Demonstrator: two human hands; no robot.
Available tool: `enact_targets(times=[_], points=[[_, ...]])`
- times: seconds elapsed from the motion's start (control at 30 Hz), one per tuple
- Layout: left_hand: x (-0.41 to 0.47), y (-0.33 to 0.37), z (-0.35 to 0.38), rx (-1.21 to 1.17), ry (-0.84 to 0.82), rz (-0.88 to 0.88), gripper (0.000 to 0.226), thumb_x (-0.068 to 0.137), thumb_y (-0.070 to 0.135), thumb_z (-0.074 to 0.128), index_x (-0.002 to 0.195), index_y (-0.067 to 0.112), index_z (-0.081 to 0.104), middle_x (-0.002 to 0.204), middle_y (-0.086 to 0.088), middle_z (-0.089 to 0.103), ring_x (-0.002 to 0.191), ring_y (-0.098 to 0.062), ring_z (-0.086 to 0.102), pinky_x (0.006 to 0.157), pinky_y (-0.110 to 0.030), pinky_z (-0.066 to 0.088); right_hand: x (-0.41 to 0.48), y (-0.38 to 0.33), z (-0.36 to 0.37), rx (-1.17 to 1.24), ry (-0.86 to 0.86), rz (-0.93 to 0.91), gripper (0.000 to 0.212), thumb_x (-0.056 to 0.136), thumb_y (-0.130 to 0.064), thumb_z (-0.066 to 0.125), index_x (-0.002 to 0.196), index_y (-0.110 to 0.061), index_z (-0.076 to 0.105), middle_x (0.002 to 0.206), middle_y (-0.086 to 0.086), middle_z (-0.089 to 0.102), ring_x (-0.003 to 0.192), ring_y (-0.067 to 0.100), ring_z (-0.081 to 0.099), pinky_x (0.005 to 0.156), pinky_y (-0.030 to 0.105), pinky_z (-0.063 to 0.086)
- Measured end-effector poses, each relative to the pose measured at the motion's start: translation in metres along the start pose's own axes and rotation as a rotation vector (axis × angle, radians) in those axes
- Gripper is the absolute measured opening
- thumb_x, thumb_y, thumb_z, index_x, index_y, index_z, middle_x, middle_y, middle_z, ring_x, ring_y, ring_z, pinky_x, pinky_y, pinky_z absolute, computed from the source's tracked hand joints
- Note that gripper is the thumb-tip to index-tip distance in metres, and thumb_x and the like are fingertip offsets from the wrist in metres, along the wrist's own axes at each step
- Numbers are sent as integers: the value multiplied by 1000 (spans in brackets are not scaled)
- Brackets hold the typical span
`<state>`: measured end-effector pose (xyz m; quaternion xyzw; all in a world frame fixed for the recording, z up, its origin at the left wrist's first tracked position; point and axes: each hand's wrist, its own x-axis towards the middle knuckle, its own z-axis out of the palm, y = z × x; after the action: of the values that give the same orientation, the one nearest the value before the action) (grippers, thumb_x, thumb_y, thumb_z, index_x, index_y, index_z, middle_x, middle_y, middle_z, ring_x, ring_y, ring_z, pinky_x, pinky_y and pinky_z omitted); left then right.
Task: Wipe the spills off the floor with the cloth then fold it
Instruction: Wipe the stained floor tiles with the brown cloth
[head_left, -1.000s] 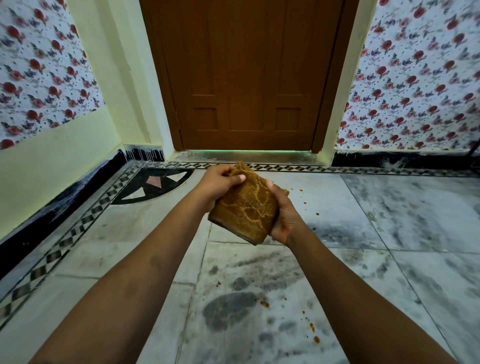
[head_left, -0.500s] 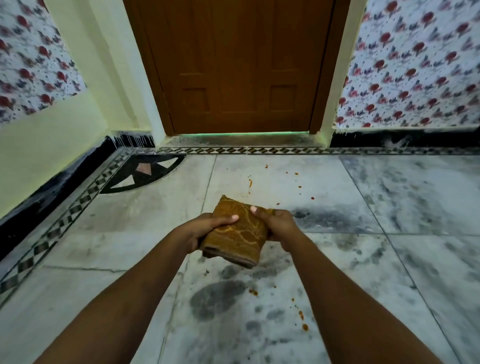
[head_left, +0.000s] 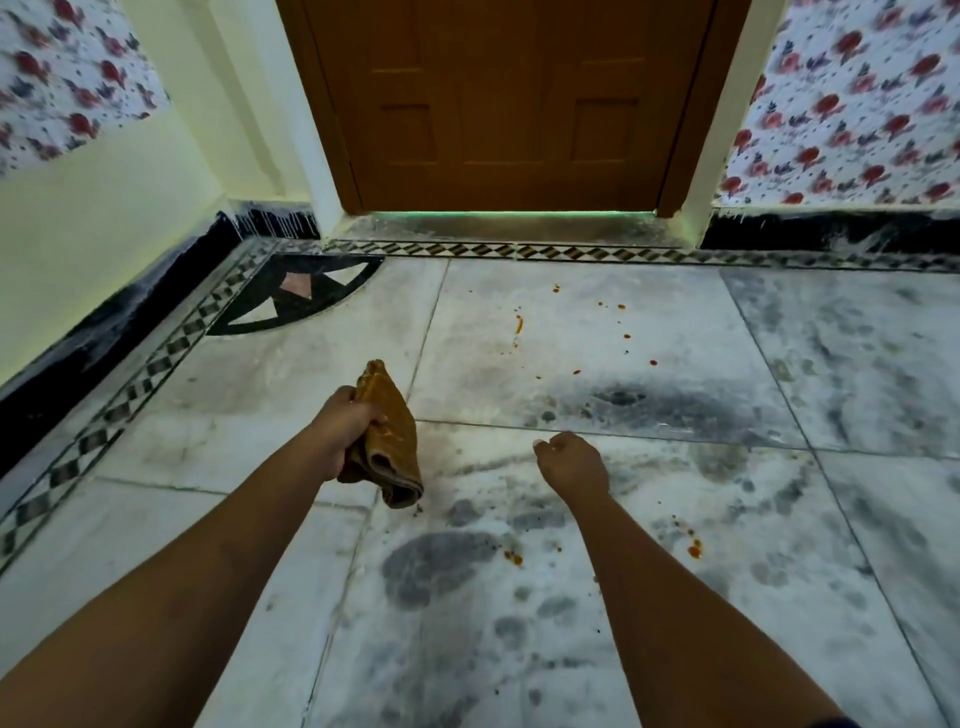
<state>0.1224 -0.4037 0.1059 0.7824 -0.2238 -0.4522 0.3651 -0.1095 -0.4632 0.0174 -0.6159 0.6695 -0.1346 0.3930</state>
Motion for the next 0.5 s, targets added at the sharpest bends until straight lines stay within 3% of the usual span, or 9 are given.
enact_targets(times=[0.03, 0.1, 0.2, 0.37, 0.5], points=[[6, 0, 3, -5, 16, 15, 41, 91, 9, 52, 130, 15, 39, 114, -17, 53, 78, -28, 56, 64, -37, 48, 4, 3, -1, -54, 27, -9, 41, 95, -36, 45, 124, -8, 54, 126, 14, 57, 122, 31, 49, 100, 36, 37], [24, 1, 14, 7, 28, 67, 39, 91, 10, 53, 128, 19, 42, 118, -17, 53, 80, -28, 57, 60, -35, 48, 19, 14, -3, -173, 123, -72, 51, 96, -36, 42, 138, -6, 40, 140, 14, 46, 131, 28, 40, 106, 37, 32], [53, 8, 34, 111, 28, 215, 33, 90, 13, 56, 119, 26, 49, 115, -11, 57, 88, -30, 59, 63, -33, 49, 54, 28, -8, -332, 236, -184, 58, 98, -36, 35, 145, -4, 26, 152, 15, 29, 141, 27, 24, 115, 37, 17], [117, 27, 64, 360, 27, 516, 37, 87, 12, 60, 121, 24, 56, 107, -2, 60, 99, -24, 56, 87, -32, 45, 130, 43, -8, -497, 289, -212, 67, 97, -44, 18, 149, -5, 4, 158, 13, 4, 146, 24, 2, 116, 35, -2], [179, 47, 80, 544, 110, 610, 43, 85, 14, 62, 127, 25, 56, 116, -6, 64, 109, -30, 57, 95, -41, 46, 189, 43, 4, -437, 390, -264, 84, 83, -57, 2, 149, -5, 11, 158, 12, 10, 146, 22, 6, 117, 34, 0]])
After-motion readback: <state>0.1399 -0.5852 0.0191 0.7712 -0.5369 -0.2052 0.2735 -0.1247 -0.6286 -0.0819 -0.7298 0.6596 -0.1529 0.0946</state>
